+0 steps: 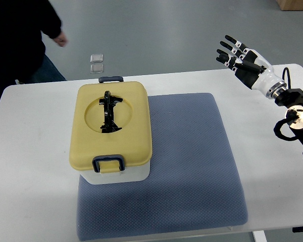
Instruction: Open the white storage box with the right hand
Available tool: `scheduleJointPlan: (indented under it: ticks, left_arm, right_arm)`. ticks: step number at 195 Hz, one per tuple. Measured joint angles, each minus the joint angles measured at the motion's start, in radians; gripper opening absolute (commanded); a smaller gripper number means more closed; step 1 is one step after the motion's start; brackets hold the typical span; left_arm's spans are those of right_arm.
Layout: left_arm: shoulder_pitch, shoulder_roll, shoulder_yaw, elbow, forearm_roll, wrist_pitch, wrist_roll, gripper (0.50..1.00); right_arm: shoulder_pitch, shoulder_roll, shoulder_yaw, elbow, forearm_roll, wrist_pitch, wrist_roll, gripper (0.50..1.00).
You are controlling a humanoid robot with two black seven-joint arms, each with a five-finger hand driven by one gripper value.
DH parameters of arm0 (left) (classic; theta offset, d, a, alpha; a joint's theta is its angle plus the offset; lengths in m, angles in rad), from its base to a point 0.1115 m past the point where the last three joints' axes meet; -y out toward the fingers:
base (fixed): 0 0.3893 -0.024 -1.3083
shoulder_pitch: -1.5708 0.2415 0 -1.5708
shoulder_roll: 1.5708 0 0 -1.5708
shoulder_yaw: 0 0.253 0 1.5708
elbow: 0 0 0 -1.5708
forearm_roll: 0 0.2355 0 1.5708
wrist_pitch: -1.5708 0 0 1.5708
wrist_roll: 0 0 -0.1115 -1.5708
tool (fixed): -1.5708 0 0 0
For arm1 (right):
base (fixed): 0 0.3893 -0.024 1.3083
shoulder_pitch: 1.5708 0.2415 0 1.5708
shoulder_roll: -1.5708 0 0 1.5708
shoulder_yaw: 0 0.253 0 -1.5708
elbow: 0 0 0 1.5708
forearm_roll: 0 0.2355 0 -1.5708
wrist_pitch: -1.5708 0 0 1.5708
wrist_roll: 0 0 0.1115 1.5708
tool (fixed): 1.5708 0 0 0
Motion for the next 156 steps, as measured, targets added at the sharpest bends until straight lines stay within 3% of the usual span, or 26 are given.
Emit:
scheduleJointPlan:
  ticks: [156]
  left_arm:
    - [0.000,0.000,0.003,0.008,0.000,0.000,0.000,1.000]
  right_arm:
    - [-0.002,-0.001,0.003,0.003,0.000,0.022,0.000,0.930]
